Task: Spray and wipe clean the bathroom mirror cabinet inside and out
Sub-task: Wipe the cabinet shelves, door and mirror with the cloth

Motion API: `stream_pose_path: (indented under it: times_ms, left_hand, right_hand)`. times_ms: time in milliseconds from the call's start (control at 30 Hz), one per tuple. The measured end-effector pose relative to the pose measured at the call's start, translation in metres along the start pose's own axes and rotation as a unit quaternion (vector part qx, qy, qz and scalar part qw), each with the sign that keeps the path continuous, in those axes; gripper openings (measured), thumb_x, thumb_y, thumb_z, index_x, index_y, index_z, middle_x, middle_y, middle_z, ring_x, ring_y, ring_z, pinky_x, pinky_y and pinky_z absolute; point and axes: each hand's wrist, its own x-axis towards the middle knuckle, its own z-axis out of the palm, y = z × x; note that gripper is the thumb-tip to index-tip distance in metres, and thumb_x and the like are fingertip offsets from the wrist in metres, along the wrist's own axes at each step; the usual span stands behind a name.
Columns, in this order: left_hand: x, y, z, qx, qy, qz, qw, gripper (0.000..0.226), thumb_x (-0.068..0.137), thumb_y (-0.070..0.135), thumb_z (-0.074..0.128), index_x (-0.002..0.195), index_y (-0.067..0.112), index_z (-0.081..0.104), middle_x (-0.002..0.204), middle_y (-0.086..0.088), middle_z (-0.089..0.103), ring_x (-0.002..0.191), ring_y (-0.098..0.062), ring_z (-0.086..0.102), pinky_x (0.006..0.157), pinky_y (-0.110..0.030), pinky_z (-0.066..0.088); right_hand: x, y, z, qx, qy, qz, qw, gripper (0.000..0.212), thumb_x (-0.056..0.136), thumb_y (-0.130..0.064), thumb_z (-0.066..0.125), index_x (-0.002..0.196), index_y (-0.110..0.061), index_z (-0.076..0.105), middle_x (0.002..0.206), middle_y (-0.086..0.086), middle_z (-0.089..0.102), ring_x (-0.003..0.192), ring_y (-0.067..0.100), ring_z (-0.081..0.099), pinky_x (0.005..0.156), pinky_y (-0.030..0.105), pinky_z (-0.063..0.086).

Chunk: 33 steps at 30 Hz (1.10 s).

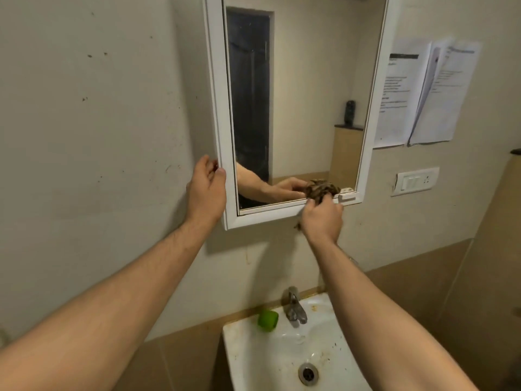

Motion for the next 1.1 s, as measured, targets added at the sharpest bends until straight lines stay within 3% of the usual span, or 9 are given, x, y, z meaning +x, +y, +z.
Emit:
stream_pose_path:
  times_ms: [133, 233, 300, 400, 500, 667, 833, 933, 1100]
  left_hand:
    - [-0.010, 0.003, 0.003, -0.002, -0.007, -0.012, 1.000, 0.049, 0.107, 0.026, 0.040, 0.155, 0.019, 0.032, 0.152, 0.001, 0.046, 0.131, -0.012, 0.047, 0.107, -0.026, 0.037]
    - [-0.018, 0.001, 0.001, -0.020, -0.036, -0.022, 0.999, 0.050, 0.107, 0.026, 0.039, 0.156, 0.019, 0.029, 0.157, 0.000, 0.040, 0.141, -0.016, 0.040, 0.117, -0.031, 0.030]
    - [-0.027, -0.003, -0.001, -0.020, -0.059, -0.030, 0.998, 0.052, 0.107, 0.027, 0.038, 0.157, 0.020, 0.025, 0.161, 0.001, 0.033, 0.146, -0.015, 0.032, 0.112, -0.024, 0.024]
    - [-0.047, -0.015, -0.004, -0.010, -0.092, -0.047, 0.995, 0.056, 0.107, 0.029, 0.038, 0.159, 0.021, 0.018, 0.165, 0.002, 0.026, 0.149, -0.015, 0.027, 0.114, -0.026, 0.021]
    - [-0.076, -0.038, -0.009, 0.020, -0.120, -0.075, 0.990, 0.060, 0.107, 0.037, 0.038, 0.160, 0.022, 0.014, 0.166, 0.000, 0.024, 0.151, -0.020, 0.025, 0.122, -0.038, 0.021]
    - [-0.128, -0.084, -0.036, 0.101, -0.175, -0.096, 0.975, 0.066, 0.104, 0.048, 0.039, 0.160, 0.025, 0.014, 0.167, 0.001, 0.019, 0.151, -0.022, 0.024, 0.119, -0.040, 0.022]
    - [-0.169, -0.110, -0.056, 0.160, -0.206, -0.101, 0.960, 0.065, 0.104, 0.043, 0.045, 0.159, 0.021, 0.019, 0.165, -0.001, 0.023, 0.149, -0.024, 0.029, 0.117, -0.038, 0.027]
    - [-0.186, -0.117, -0.058, 0.181, -0.237, -0.110, 0.948, 0.064, 0.102, 0.037, 0.051, 0.157, 0.015, 0.026, 0.163, -0.006, 0.028, 0.146, -0.026, 0.035, 0.117, -0.036, 0.029]
    - [-0.209, -0.128, -0.050, 0.146, -0.286, -0.206, 0.924, 0.058, 0.101, 0.031, 0.055, 0.151, 0.007, 0.038, 0.150, -0.014, 0.049, 0.136, -0.028, 0.048, 0.111, -0.036, 0.038]
  right_hand:
    - [-0.079, -0.032, 0.033, 0.030, -0.059, -0.091, 0.994, 0.042, 0.104, -0.037, 0.048, 0.140, -0.015, 0.050, 0.119, 0.013, 0.051, 0.097, 0.035, 0.063, 0.089, 0.040, 0.053]
    - [-0.126, -0.041, 0.051, 0.028, -0.112, -0.197, 0.974, 0.049, 0.104, -0.035, 0.049, 0.149, -0.017, 0.041, 0.117, 0.010, 0.048, 0.091, 0.035, 0.061, 0.083, 0.041, 0.053]
    - [-0.139, -0.045, 0.054, 0.015, -0.131, -0.239, 0.962, 0.050, 0.104, -0.033, 0.050, 0.151, -0.019, 0.039, 0.113, 0.009, 0.047, 0.086, 0.031, 0.060, 0.075, 0.036, 0.050]
    - [-0.140, -0.040, 0.046, -0.063, -0.155, -0.283, 0.944, 0.048, 0.104, -0.030, 0.050, 0.151, -0.022, 0.040, 0.111, 0.011, 0.047, 0.084, 0.032, 0.059, 0.068, 0.036, 0.049]
    - [-0.147, -0.014, 0.030, -0.202, -0.236, -0.350, 0.884, 0.037, 0.103, -0.025, 0.051, 0.140, -0.026, 0.049, 0.109, 0.011, 0.048, 0.082, 0.037, 0.062, 0.071, 0.045, 0.059]
    - [-0.208, 0.060, 0.018, -0.243, -0.279, -0.248, 0.895, 0.042, 0.101, -0.016, 0.049, 0.141, -0.026, 0.047, 0.113, 0.009, 0.047, 0.090, 0.036, 0.063, 0.074, 0.039, 0.051]
    - [-0.248, 0.093, 0.007, -0.266, -0.302, -0.152, 0.903, 0.092, 0.086, -0.009, 0.073, 0.156, -0.035, 0.018, 0.133, 0.012, 0.042, 0.106, 0.038, 0.062, 0.076, 0.046, 0.060]
    - [-0.261, 0.103, 0.001, -0.240, -0.261, -0.141, 0.925, 0.073, 0.098, -0.017, 0.058, 0.158, -0.033, 0.019, 0.136, 0.011, 0.043, 0.110, 0.035, 0.062, 0.083, 0.044, 0.058]
    - [-0.267, 0.109, -0.009, -0.073, -0.189, -0.071, 0.977, 0.036, 0.099, -0.025, 0.055, 0.135, -0.026, 0.051, 0.125, -0.001, 0.063, 0.107, 0.022, 0.064, 0.088, 0.040, 0.057]
